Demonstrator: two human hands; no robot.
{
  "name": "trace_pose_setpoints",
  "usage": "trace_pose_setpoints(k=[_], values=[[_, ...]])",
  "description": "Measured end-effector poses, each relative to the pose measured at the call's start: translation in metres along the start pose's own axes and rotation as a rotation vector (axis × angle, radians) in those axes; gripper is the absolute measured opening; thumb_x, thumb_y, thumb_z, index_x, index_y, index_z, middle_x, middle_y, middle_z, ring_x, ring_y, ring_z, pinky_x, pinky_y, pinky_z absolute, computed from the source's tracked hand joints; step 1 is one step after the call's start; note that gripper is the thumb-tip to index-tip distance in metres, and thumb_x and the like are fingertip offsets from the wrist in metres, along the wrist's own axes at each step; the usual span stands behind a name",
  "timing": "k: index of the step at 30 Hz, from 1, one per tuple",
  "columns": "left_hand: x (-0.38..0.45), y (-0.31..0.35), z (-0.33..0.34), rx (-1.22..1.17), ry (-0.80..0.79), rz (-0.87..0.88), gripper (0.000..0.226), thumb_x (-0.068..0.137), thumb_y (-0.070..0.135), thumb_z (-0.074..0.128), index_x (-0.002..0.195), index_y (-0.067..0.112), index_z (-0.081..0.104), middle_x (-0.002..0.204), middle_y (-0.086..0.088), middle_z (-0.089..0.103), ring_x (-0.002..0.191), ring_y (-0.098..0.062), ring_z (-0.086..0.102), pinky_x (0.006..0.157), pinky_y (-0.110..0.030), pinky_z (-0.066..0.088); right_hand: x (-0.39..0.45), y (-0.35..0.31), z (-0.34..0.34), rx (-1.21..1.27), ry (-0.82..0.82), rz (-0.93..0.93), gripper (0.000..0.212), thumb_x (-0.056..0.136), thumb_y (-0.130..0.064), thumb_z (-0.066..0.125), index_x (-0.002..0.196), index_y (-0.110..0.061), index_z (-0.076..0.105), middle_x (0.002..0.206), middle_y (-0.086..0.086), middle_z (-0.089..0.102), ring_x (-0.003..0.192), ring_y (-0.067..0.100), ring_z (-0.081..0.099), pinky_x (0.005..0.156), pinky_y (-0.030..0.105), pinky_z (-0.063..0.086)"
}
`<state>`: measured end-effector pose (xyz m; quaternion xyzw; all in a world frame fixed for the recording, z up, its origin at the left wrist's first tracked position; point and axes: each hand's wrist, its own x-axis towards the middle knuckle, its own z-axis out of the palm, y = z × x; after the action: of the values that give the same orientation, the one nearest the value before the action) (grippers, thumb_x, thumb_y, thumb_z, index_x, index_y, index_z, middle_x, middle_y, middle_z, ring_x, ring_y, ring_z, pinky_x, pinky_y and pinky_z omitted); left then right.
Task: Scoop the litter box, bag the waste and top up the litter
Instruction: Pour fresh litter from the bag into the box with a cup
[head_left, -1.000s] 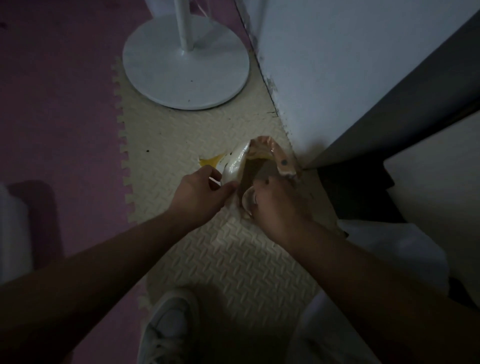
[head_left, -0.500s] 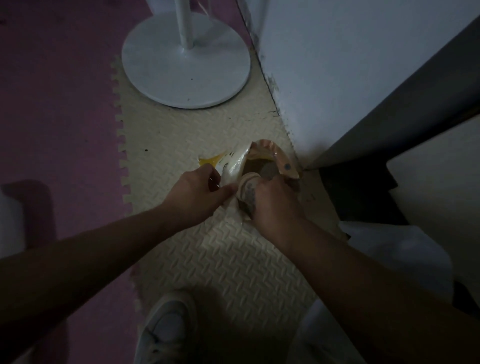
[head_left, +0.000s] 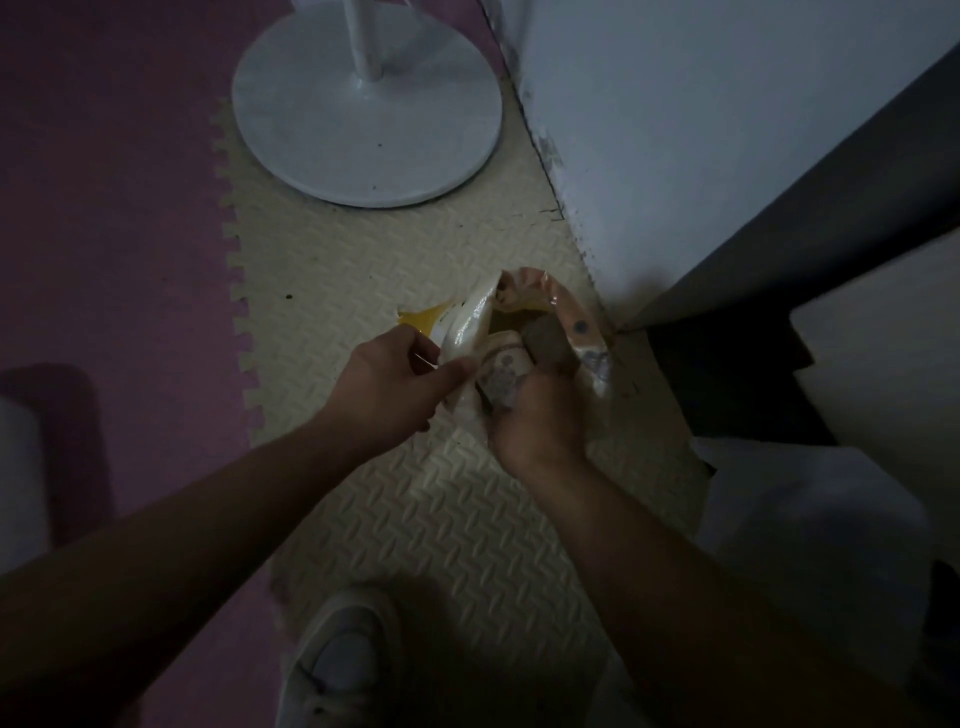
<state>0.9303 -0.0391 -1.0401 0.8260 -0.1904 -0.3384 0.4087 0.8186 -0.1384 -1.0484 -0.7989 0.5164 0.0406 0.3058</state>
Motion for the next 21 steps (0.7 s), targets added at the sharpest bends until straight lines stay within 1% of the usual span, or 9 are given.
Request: trace_pose_setpoints(k=[2, 6, 8, 10, 14, 15, 16, 18, 21], values=[[0.0, 0.0, 0.0, -0.012, -0.004, -0.01, 0.035, 0.081, 0.048, 0.077, 0.091, 0.017, 0.062, 0.073, 0.002, 0.072, 0.058, -0.018, 0.071, 0.053, -0.036, 0.061, -0.011, 0.004, 0.003, 0.138, 0.071, 0.005, 0.079, 0.082, -0.023, 0.075, 0.147, -0.003, 0.034, 0.144, 0.017, 0.047, 0.132, 0.031, 0.048, 0.108, 0.039, 0.045], [-0.001, 0.0, -0.001, -0.021, -0.01, -0.018, 0.034, 0.082, 0.046, 0.077, 0.091, 0.017, 0.062, 0.074, 0.001, 0.072, 0.058, -0.016, 0.071, 0.051, -0.032, 0.06, -0.03, 0.008, 0.009, 0.302, 0.171, 0.037, 0.071, 0.084, -0.012, 0.074, 0.145, -0.008, 0.038, 0.144, 0.012, 0.042, 0.134, 0.026, 0.045, 0.107, 0.036, 0.046], [-0.001, 0.001, -0.002, -0.008, -0.014, -0.015, 0.034, 0.082, 0.047, 0.077, 0.091, 0.017, 0.063, 0.074, 0.001, 0.072, 0.058, -0.015, 0.071, 0.05, -0.029, 0.058, -0.04, 0.009, 0.009, 0.382, 0.172, 0.054, 0.08, 0.085, -0.013, 0.073, 0.152, -0.014, 0.029, 0.151, 0.008, 0.035, 0.14, 0.022, 0.039, 0.11, 0.035, 0.043], [-0.001, 0.001, -0.002, -0.014, -0.013, -0.012, 0.035, 0.081, 0.047, 0.077, 0.091, 0.017, 0.063, 0.074, 0.0, 0.071, 0.059, -0.016, 0.071, 0.051, -0.031, 0.06, -0.047, 0.011, 0.01, 0.446, 0.179, 0.064, 0.085, 0.086, -0.013, 0.073, 0.155, -0.019, 0.024, 0.155, 0.006, 0.028, 0.142, 0.02, 0.036, 0.112, 0.033, 0.039], [-0.002, 0.002, -0.002, -0.02, -0.012, -0.019, 0.036, 0.08, 0.049, 0.078, 0.091, 0.017, 0.063, 0.073, 0.0, 0.072, 0.058, -0.016, 0.071, 0.053, -0.033, 0.06, -0.059, 0.018, 0.016, 0.557, 0.256, 0.048, 0.078, 0.084, -0.009, 0.075, 0.15, -0.019, 0.035, 0.151, 0.001, 0.036, 0.139, 0.015, 0.041, 0.11, 0.038, 0.045], [-0.002, 0.001, -0.002, -0.018, -0.016, -0.019, 0.036, 0.08, 0.049, 0.078, 0.091, 0.018, 0.062, 0.074, 0.0, 0.072, 0.058, -0.015, 0.071, 0.053, -0.034, 0.061, -0.061, 0.021, 0.017, 0.597, 0.254, 0.04, 0.077, 0.084, -0.009, 0.076, 0.149, -0.02, 0.036, 0.15, -0.001, 0.039, 0.139, 0.012, 0.041, 0.109, 0.033, 0.046], [-0.002, 0.002, -0.002, -0.015, -0.022, -0.017, 0.036, 0.079, 0.049, 0.078, 0.091, 0.018, 0.062, 0.074, 0.001, 0.072, 0.059, -0.015, 0.071, 0.054, -0.035, 0.061, -0.063, 0.023, 0.016, 0.646, 0.23, 0.035, 0.077, 0.084, -0.011, 0.076, 0.149, -0.022, 0.036, 0.15, -0.005, 0.041, 0.137, 0.008, 0.042, 0.105, 0.024, 0.047], [-0.003, 0.003, -0.002, -0.014, -0.042, -0.013, 0.037, 0.079, 0.049, 0.078, 0.092, 0.019, 0.062, 0.075, 0.001, 0.072, 0.06, -0.015, 0.071, 0.056, -0.036, 0.062, -0.068, 0.025, 0.014, 0.735, 0.168, 0.018, 0.077, 0.084, -0.016, 0.078, 0.147, -0.028, 0.036, 0.147, -0.012, 0.046, 0.133, 0.001, 0.045, 0.093, 0.007, 0.046], [-0.005, 0.003, -0.002, -0.035, -0.056, -0.015, 0.039, 0.076, 0.049, 0.079, 0.092, 0.019, 0.061, 0.074, 0.001, 0.073, 0.061, -0.017, 0.072, 0.059, -0.039, 0.063, -0.07, 0.028, 0.012, 0.774, 0.156, -0.009, 0.075, 0.082, -0.016, 0.08, 0.143, -0.03, 0.038, 0.139, -0.016, 0.052, 0.125, -0.004, 0.051, 0.091, 0.006, 0.047]])
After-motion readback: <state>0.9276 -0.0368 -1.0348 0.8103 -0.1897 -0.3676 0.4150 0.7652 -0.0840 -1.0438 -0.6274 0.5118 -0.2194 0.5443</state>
